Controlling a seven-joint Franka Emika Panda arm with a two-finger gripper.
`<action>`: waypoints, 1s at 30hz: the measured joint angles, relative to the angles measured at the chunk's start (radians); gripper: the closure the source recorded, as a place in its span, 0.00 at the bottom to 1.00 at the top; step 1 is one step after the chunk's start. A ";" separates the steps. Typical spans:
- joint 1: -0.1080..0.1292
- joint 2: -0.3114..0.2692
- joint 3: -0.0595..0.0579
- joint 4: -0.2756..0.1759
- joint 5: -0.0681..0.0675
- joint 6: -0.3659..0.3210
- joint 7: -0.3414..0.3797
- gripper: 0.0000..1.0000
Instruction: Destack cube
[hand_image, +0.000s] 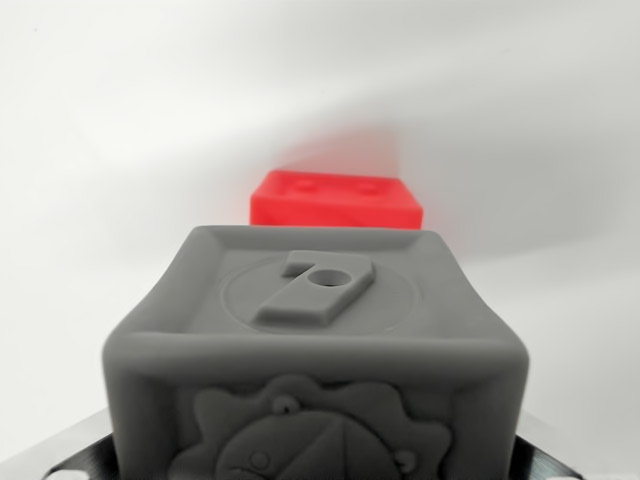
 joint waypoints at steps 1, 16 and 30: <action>0.000 -0.008 0.001 0.000 0.003 -0.007 -0.003 1.00; 0.001 -0.109 0.006 -0.002 0.051 -0.103 -0.037 1.00; 0.005 -0.202 0.006 0.010 0.082 -0.206 -0.059 1.00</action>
